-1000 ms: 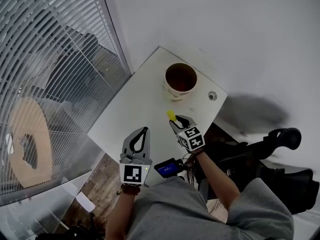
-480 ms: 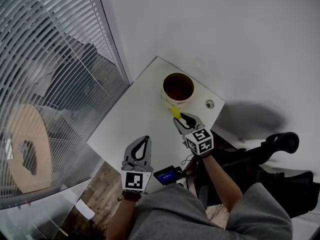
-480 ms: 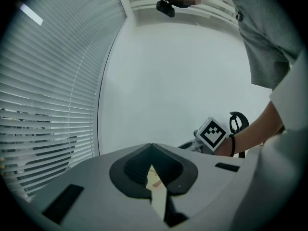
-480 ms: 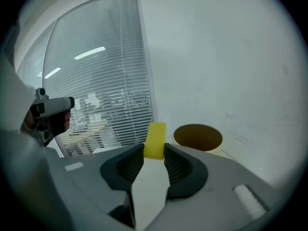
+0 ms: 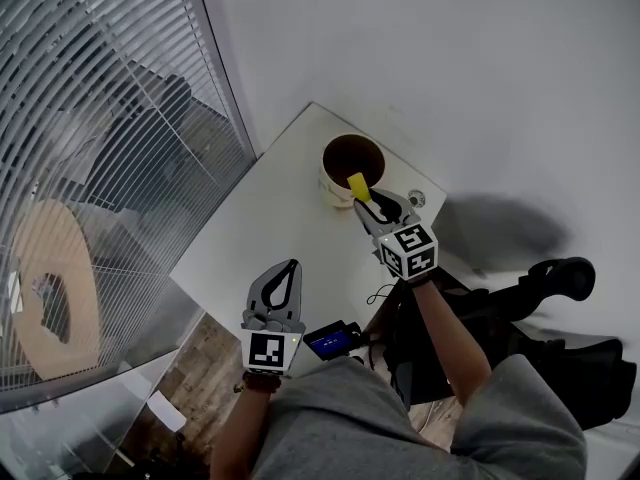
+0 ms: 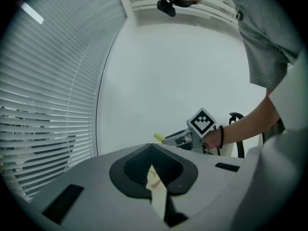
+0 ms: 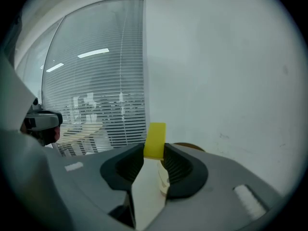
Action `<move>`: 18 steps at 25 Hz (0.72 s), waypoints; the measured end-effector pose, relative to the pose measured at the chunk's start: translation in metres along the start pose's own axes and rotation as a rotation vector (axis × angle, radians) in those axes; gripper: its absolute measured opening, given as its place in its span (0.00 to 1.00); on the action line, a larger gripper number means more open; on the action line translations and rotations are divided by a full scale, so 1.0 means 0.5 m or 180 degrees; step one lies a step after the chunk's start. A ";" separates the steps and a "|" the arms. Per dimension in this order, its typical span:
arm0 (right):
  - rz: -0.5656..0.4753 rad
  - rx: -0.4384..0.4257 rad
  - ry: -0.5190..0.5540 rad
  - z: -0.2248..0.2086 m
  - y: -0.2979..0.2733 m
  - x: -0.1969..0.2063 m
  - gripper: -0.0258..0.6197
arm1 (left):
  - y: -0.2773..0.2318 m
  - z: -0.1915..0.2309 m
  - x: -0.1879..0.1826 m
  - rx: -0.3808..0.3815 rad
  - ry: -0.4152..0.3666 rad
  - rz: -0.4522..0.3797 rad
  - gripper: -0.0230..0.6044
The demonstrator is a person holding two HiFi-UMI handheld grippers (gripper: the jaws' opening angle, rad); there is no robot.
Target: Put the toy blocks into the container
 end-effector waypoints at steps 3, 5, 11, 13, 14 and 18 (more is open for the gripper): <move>-0.0019 0.0063 0.0055 -0.022 -0.005 -0.014 0.26 | 0.005 0.000 -0.003 -0.0003 0.0016 0.0053 0.05; -0.0022 0.0113 0.0093 -0.045 -0.016 -0.025 0.26 | 0.004 0.002 -0.004 -0.0005 0.0022 0.0070 0.05; 0.0055 0.0228 0.0173 -0.097 -0.057 -0.033 0.26 | 0.009 0.003 -0.003 -0.0017 -0.0040 0.0049 0.05; 0.0082 0.0250 0.0168 -0.109 -0.073 -0.035 0.26 | 0.011 0.006 0.000 -0.0038 -0.0088 -0.0002 0.05; 0.0100 0.0261 0.0156 -0.115 -0.080 -0.034 0.26 | 0.012 0.006 0.001 -0.0045 -0.0079 -0.0015 0.05; 0.0209 0.0284 0.0108 -0.136 -0.110 -0.017 0.26 | 0.014 0.002 -0.005 -0.0053 -0.0016 0.0063 0.05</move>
Point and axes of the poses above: the fingertips, and each gripper's own axes: y backward along the fingers, z to its left, x out of its underside, the point moved 6 cm from there along y, backward along the fingers, and after that the axes turned 2 degrees about y, right-handed, at the moved point
